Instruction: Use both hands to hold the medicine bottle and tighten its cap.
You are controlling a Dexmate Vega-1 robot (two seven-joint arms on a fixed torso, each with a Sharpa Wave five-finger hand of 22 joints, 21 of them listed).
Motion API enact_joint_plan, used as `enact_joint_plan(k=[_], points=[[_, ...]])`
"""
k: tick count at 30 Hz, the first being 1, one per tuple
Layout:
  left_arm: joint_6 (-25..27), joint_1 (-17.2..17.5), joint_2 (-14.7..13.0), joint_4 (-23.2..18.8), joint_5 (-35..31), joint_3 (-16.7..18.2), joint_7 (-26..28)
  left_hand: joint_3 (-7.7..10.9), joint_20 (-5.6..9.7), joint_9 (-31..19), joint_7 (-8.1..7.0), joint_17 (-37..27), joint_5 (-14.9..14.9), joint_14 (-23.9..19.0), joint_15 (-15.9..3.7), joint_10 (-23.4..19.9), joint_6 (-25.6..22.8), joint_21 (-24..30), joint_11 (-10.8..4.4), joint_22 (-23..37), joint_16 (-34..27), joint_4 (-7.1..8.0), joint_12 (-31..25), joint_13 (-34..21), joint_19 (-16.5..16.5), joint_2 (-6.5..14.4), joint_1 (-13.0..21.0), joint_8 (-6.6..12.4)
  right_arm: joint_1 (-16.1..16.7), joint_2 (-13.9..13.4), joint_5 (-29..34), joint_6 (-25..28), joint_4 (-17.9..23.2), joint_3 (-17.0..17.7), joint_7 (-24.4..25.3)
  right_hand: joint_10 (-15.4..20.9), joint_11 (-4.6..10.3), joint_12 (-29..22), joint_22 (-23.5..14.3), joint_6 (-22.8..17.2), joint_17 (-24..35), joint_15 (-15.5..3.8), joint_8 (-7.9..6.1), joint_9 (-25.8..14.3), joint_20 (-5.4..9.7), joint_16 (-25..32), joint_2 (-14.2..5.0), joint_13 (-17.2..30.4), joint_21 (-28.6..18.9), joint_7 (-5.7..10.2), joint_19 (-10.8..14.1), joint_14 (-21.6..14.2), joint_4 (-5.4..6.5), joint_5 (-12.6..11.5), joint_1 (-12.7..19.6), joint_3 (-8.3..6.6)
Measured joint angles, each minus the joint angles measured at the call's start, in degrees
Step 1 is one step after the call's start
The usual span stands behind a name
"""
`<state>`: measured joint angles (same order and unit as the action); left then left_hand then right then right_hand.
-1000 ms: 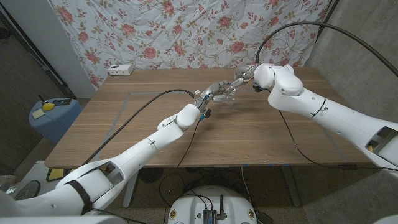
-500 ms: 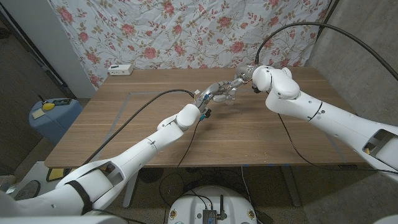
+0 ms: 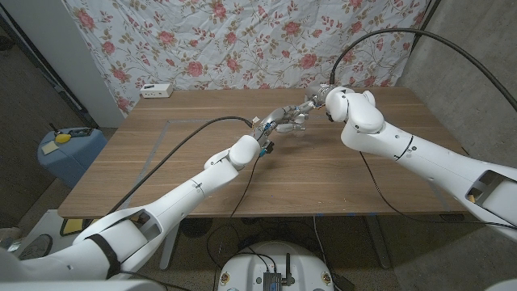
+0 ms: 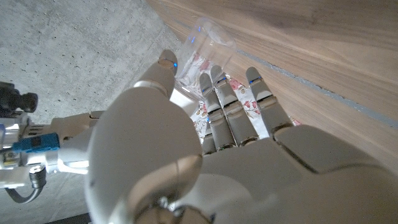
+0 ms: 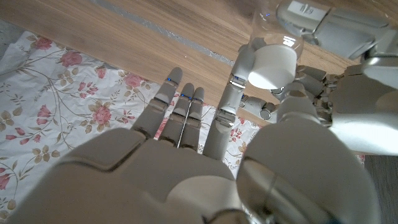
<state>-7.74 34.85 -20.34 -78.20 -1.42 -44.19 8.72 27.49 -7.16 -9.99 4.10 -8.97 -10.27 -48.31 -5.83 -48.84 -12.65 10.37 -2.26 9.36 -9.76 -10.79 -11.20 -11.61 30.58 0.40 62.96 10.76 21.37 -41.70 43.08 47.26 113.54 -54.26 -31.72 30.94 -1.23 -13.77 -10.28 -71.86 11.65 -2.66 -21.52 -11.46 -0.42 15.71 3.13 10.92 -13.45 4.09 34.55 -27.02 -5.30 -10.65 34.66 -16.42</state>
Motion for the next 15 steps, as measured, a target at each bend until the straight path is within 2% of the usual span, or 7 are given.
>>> enact_joint_plan(k=[3, 8, 10, 15], points=[[-0.13, -0.07, 0.05, 0.22, 0.06, 0.0, -0.06, 0.0, 0.0, 0.0, 0.0, 0.0, 0.1, 0.0, 0.0, 0.0, 0.0, 0.0, 0.0, 0.0, 0.0, 0.0, 0.01, 0.0, 0.0, 0.0, 0.0, 0.0, -0.03, 0.23, 0.69, 0.12, -0.23, -0.22, -0.04, 0.19, -0.2, 0.0, 0.0, 0.07, 0.0, 0.0, 0.48, 0.25, 0.0, 0.0, 0.23, 0.0, 0.0, 0.0, 0.0, 0.0, -0.01, 0.0, -0.48, 0.34], [-0.34, -0.24, 0.1, 0.53, 0.16, 0.02, -0.16, 0.0, 0.0, 0.0, 0.0, 0.0, -0.18, 0.0, 0.0, 0.0, 0.0, 0.0, -0.01, 0.0, 0.0, 0.0, 0.04, 0.0, 0.0, 0.0, 0.01, 0.0, -0.26, 0.46, 1.59, 0.26, -0.51, -0.45, -0.81, -1.11, -1.03, 1.12, 0.01, 4.24, 0.0, 0.32, 2.4, 0.15, -0.66, -0.92, 0.9, 0.0, 0.6, -0.73, -1.09, 0.98, 0.62, 0.0, -3.21, 1.44], [-0.4, -0.28, 0.1, 0.63, 0.18, 0.02, -0.21, 0.0, 0.0, 0.0, 0.01, -0.01, -0.18, 0.0, 0.0, 0.01, -0.01, 0.0, -0.01, 0.0, 0.0, 0.0, 0.16, 0.0, 0.0, 0.0, 0.01, 0.0, -0.31, 0.48, 1.81, 0.3, -0.53, -0.45, -1.12, -1.83, -0.92, 1.56, 0.01, 5.54, 0.0, 0.92, 3.14, 0.12, -1.14, -1.31, 1.1, 0.08, 0.85, -1.1, -1.58, 1.57, 0.98, 0.0, -4.36, 1.92], [-0.63, -0.44, 0.11, 0.87, 0.23, 0.03, -0.35, 0.0, 0.0, 0.0, 0.01, 0.0, -0.18, 0.0, 0.0, 0.01, -0.01, 0.0, -0.01, 0.0, 0.0, 0.0, 0.08, 0.0, 0.0, 0.0, 0.02, 0.0, -0.51, 0.5, 2.22, 0.39, -0.53, -0.45, -2.37, -3.45, -2.16, 2.43, 0.01, 9.22, 0.0, 2.27, 4.72, -0.35, -1.95, -2.02, 1.77, 0.17, 1.48, -1.97, -3.0, 2.92, 1.68, 0.0, -7.31, 3.08]])
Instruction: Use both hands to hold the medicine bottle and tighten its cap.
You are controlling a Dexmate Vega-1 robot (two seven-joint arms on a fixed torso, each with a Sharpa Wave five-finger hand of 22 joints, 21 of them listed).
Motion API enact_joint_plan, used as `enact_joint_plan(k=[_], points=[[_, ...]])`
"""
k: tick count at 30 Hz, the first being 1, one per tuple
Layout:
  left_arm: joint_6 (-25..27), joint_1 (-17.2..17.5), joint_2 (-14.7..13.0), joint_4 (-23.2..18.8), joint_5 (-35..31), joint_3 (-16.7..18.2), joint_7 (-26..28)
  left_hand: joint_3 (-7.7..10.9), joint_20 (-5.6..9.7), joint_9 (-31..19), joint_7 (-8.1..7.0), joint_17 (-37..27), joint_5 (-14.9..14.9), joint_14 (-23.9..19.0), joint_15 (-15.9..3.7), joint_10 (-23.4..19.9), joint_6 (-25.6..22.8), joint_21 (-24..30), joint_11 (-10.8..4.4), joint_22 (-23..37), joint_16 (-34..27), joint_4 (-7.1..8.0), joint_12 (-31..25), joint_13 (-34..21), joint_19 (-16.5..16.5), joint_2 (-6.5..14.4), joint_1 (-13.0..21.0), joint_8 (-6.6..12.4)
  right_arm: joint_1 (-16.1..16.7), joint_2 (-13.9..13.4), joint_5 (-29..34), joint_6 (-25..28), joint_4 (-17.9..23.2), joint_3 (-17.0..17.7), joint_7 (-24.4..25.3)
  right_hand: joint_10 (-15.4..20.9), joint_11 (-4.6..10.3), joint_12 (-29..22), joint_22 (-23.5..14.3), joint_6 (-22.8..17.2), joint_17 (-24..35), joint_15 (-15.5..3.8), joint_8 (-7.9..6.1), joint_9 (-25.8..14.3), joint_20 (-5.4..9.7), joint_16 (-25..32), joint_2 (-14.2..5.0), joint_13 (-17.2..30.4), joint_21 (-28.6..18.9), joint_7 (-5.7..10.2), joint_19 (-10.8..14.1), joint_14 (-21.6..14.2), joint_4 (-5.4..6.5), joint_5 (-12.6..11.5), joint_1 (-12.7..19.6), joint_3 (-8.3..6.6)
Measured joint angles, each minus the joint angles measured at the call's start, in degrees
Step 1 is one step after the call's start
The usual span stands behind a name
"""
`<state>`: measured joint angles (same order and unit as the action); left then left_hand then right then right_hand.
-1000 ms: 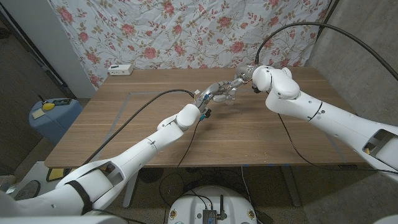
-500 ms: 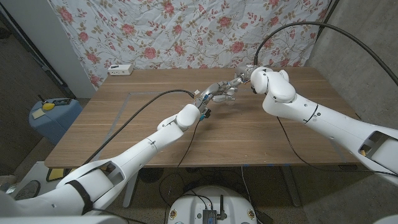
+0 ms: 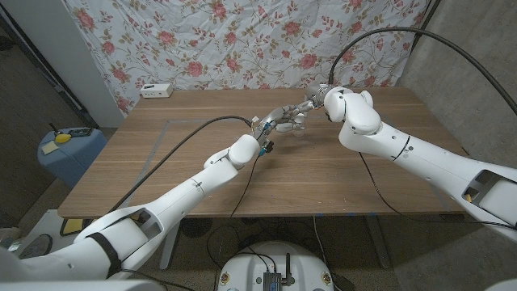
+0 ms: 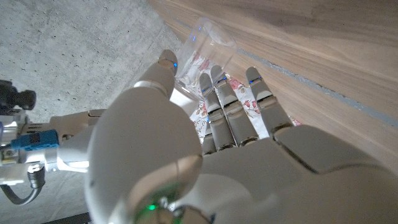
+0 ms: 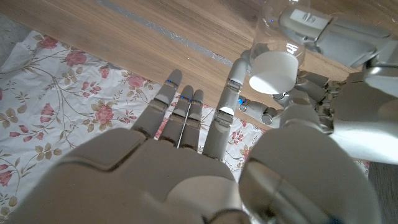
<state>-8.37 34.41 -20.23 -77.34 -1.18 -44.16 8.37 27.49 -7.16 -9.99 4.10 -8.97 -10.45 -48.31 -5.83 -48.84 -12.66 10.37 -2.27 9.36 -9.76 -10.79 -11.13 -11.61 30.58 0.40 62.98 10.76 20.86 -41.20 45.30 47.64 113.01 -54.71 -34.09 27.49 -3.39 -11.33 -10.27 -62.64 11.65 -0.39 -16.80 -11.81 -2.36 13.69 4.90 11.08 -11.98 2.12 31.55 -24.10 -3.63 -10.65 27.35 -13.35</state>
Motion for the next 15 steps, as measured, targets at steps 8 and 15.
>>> enact_joint_plan(k=[8, 15], points=[[-0.45, -0.18, 0.09, 0.45, 0.07, 0.0, -0.17, 0.0, 0.0, 0.0, 0.0, 0.0, 0.0, 0.0, 0.0, 0.01, 0.0, 0.0, -0.01, 0.0, 0.0, 0.0, -0.16, 0.01, 0.0, 0.01, 0.01, 0.0, -0.36, -0.24, 0.06, -0.06, 0.56, 0.33, -2.28, -4.82, -1.56, 0.97, 0.0, 10.86, 0.0, 2.56, 3.78, -1.47, -1.59, -1.84, 0.65, 0.14, 0.76, -2.15, -3.02, 3.18, -0.01, 0.0, -2.18, 0.94], [-0.7, -0.31, 0.11, 0.62, 0.07, 0.0, -0.28, 0.0, 0.0, 0.0, 0.0, 0.0, 0.01, 0.0, 0.0, 0.09, 0.0, 0.0, -0.09, 0.0, 0.0, 0.0, -0.15, 0.02, 0.0, 0.0, 0.02, 0.0, -0.77, -0.71, -1.23, -1.07, 1.03, 0.95, -4.48, -8.75, -2.81, 1.19, 0.0, 17.88, -0.21, 4.4, 5.64, -1.92, -2.58, -2.5, 0.64, 0.27, 0.97, -3.53, -5.24, 5.63, -0.94, 0.0, -2.17, 0.83]])
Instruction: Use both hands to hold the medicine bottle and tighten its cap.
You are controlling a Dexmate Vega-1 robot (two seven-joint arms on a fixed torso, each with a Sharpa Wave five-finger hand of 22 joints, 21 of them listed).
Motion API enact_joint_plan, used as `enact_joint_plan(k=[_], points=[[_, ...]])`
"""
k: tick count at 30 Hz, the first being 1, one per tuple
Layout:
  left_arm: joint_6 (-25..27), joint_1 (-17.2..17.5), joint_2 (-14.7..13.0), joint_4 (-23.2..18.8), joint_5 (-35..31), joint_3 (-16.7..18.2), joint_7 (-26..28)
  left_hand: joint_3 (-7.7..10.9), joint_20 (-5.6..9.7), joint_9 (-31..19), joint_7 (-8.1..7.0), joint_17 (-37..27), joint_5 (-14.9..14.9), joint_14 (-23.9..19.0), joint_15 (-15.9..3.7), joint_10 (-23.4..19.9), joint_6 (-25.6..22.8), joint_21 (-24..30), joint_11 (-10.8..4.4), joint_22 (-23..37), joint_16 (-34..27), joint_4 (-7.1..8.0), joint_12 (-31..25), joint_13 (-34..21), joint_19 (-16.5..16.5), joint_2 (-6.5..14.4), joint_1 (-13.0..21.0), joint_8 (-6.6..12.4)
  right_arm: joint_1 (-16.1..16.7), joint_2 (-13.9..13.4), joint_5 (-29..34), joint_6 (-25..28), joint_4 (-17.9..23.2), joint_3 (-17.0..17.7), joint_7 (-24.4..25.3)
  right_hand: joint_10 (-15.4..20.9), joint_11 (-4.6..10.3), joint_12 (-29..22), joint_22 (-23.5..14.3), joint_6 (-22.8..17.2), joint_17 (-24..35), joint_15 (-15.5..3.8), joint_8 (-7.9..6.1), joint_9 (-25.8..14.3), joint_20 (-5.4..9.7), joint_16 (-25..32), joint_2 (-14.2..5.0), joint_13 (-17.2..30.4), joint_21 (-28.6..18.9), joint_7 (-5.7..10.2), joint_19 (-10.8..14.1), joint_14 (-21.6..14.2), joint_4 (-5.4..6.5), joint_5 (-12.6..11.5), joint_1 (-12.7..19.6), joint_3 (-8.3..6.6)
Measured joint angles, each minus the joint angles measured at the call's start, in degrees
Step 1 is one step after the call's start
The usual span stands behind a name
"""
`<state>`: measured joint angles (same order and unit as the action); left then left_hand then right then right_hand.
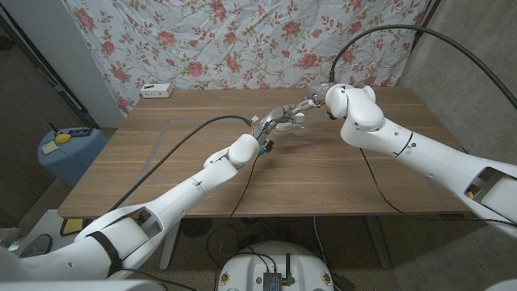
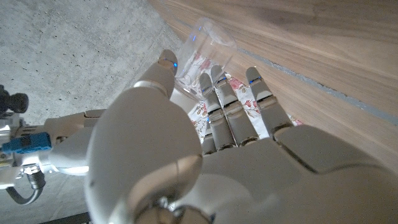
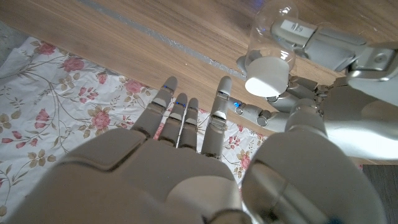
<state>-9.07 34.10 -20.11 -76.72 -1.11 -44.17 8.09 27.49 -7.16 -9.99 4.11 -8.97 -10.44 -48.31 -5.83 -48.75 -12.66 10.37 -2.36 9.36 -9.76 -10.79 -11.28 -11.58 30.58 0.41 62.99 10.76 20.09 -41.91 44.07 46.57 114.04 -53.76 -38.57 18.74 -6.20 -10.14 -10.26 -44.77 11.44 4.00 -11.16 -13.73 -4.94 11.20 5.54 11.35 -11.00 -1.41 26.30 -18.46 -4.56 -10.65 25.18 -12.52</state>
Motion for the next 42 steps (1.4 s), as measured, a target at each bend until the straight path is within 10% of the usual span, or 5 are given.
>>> enact_joint_plan(k=[23, 42], points=[[-0.16, 0.12, -0.16, -0.36, -0.03, -0.02, -0.15, 0.0, 0.0, 0.0, 0.0, 0.0, 0.12, 0.0, 0.0, 0.01, 0.0, 0.0, -0.01, 0.0, 0.0, 0.0, 0.22, -0.03, 0.0, 0.0, 0.01, 0.0, -1.47, -1.77, -6.29, -3.93, 0.37, 2.08, -3.59, -5.76, 0.77, -0.28, 0.14, 7.34, -0.26, 0.81, 0.0, 0.17, -0.59, 0.0, -2.06, -0.01, 0.0, 2.03, -2.02, 3.46, -5.69, 0.0, 12.26, -5.23], [0.45, 0.71, -0.44, -1.27, 0.0, 0.16, 0.05, 0.0, 0.11, 0.0, 0.0, 0.0, 0.17, 0.0, 0.0, 0.01, 0.0, 0.0, -0.01, 0.0, 0.0, 0.0, 0.01, -0.01, -0.11, 0.01, -0.01, 0.0, -2.72, -2.19, -8.2, -4.04, 0.07, 1.62, -4.29, -6.25, 1.71, -0.68, 0.14, 6.39, -0.26, 0.81, -1.03, 0.43, -0.59, 0.0, -2.3, -0.02, -0.24, 4.4, -2.02, 3.45, -6.35, -0.43, 19.29, -7.64]])
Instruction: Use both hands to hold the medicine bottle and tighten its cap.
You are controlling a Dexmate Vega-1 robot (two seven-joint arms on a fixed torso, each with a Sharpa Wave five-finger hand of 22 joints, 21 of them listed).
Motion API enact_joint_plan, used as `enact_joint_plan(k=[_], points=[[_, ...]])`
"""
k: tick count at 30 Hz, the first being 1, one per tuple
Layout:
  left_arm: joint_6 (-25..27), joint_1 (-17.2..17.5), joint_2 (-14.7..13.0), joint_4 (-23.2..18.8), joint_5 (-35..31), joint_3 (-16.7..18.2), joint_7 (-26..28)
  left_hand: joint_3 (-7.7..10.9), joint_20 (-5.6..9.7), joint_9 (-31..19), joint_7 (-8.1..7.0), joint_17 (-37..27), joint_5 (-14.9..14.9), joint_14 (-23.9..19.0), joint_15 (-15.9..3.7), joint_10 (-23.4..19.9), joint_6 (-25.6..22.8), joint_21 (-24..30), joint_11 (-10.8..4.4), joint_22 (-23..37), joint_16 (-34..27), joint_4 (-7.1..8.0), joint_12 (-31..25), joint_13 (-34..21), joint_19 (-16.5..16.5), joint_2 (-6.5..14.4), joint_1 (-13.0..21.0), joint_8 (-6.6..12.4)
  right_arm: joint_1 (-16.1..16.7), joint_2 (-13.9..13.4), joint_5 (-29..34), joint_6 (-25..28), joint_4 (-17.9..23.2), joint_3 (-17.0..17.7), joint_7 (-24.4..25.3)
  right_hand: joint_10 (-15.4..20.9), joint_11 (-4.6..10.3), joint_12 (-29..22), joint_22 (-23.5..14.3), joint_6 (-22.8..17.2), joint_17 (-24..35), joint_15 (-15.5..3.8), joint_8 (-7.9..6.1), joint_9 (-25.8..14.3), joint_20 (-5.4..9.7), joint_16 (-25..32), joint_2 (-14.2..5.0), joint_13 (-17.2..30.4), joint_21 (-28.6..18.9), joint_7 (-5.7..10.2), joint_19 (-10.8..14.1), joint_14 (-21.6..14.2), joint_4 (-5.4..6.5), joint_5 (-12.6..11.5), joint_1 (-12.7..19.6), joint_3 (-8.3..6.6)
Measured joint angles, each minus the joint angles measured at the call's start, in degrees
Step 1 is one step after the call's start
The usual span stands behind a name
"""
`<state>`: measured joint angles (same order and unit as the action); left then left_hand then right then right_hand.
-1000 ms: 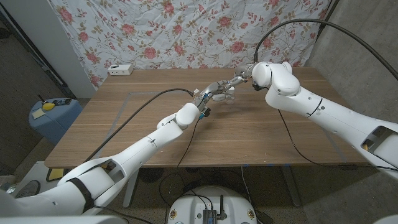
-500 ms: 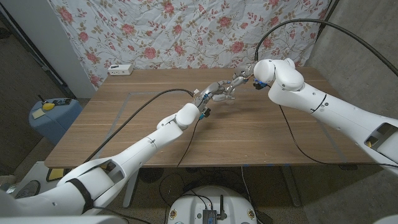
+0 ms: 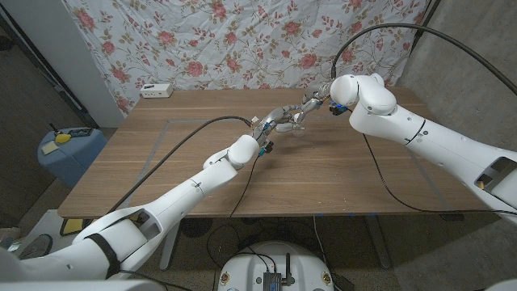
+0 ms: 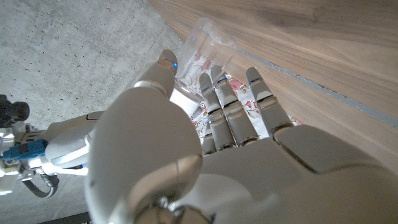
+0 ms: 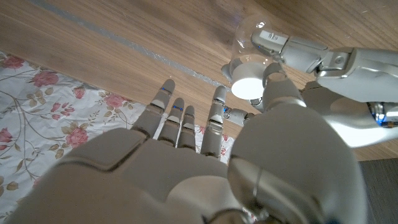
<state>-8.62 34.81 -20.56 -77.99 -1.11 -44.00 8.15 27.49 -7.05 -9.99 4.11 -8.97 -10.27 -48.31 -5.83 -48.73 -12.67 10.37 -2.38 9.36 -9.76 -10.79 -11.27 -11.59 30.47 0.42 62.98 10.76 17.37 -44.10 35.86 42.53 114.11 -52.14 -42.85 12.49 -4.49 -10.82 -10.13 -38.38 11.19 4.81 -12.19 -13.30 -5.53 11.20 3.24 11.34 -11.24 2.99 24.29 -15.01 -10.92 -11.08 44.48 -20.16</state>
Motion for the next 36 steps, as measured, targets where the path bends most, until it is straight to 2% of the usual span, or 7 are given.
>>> enact_joint_plan(k=[8, 12, 16, 28, 30, 36], points=[[0.0, 0.0, 0.03, 0.17, 0.07, 0.03, 0.02, 0.0, 0.0, 0.0, 0.0, 0.0, -0.07, 0.0, 0.0, 0.0, 0.0, 0.0, 0.0, 0.0, 0.0, 0.0, 0.07, 0.01, 0.0, 0.0, -0.02, 0.0, -0.4, -0.01, -0.57, -0.05, -0.25, -0.31, -0.06, 0.62, 0.61, -0.22, 0.0, -2.99, -0.28, -0.86, -1.19, 0.27, 0.0, 0.0, 0.53, 0.0, 0.0, 1.11, 0.0, -0.23, 0.41, 0.0, 2.62, -0.89], [0.0, -0.1, 0.12, 0.45, 0.09, 0.03, 0.02, 0.0, 0.0, 0.0, 0.0, 0.0, -0.18, 0.0, 0.0, 0.0, 0.0, 0.0, 0.0, 0.0, 0.0, 0.0, 0.09, 0.02, 0.0, 0.01, -0.03, 0.0, -0.44, -0.01, -0.85, -0.23, -0.37, -0.33, 0.21, 0.84, 0.83, -0.23, 0.0, -3.3, -0.27, -0.94, -1.19, 0.27, 0.32, 0.12, 0.35, 0.0, -0.22, 1.42, 0.32, -0.32, 0.47, 0.0, 3.08, -0.95], [-0.11, -0.27, 0.21, 0.75, 0.12, 0.03, 0.01, 0.0, 0.0, 0.0, 0.0, 0.0, -0.18, 0.0, 0.0, 0.0, 0.0, 0.0, 0.0, 0.0, 0.0, 0.0, 0.22, 0.03, 0.0, 0.08, -0.12, 0.0, -0.46, 0.05, -1.19, -0.52, -0.56, -0.34, 0.74, 1.04, 1.02, -0.22, 0.0, -4.12, -0.27, -1.15, -1.63, 0.27, 0.31, 0.29, 0.35, 0.0, -0.21, 1.62, 0.32, -0.53, 0.68, 0.0, 3.07, -1.16], [-0.38, -0.51, 0.27, 1.11, 0.24, 0.03, -0.19, 0.0, -0.01, 0.0, 0.0, 0.0, -0.17, 0.0, 0.0, 0.09, 0.0, 0.0, -0.09, 0.0, 0.0, 0.0, -0.02, -0.02, 0.01, 0.2, -0.26, 0.0, -0.46, 0.43, -2.05, -1.03, -1.09, -0.34, 1.93, 1.45, 0.6, -0.3, -0.01, -4.32, -0.11, -1.55, -1.63, 0.27, 0.6, 0.29, 0.35, -0.01, -0.21, 1.82, 0.61, -0.94, 1.06, 0.0, 3.04, -1.2], [-0.4, -0.51, 0.27, 1.12, 0.26, 0.03, -0.21, 0.0, -0.01, 0.0, 0.0, 0.0, -0.17, 0.0, 0.0, 0.09, 0.0, 0.0, -0.09, 0.0, 0.0, 0.0, -0.02, -0.02, 0.01, 0.2, -0.26, 0.0, -0.46, 0.49, -2.17, -1.13, -1.18, -0.34, 2.16, 1.76, 0.91, -0.66, -0.01, -4.9, -0.11, -1.55, -1.63, 0.27, 0.6, 0.29, 0.35, 0.0, -0.31, 1.68, 0.6, -0.94, 1.06, 0.0, 3.04, -1.2], [-0.45, -0.52, 0.22, 1.13, 0.3, 0.03, -0.25, 0.0, -0.01, 0.0, 0.0, 0.0, -0.17, 0.0, 0.0, 0.09, 0.0, 0.0, -0.09, 0.0, 0.0, 0.0, -0.01, -0.02, 0.01, -0.11, -0.57, 0.0, -0.47, 0.61, -2.36, -1.21, -1.33, -0.41, 2.82, 2.68, 1.28, -0.66, -0.01, -7.97, -0.11, -2.17, -2.92, 0.41, 1.18, 0.68, 0.12, -0.01, -0.45, 2.0, 1.19, -1.55, 1.22, 0.0, 3.26, -1.36]])
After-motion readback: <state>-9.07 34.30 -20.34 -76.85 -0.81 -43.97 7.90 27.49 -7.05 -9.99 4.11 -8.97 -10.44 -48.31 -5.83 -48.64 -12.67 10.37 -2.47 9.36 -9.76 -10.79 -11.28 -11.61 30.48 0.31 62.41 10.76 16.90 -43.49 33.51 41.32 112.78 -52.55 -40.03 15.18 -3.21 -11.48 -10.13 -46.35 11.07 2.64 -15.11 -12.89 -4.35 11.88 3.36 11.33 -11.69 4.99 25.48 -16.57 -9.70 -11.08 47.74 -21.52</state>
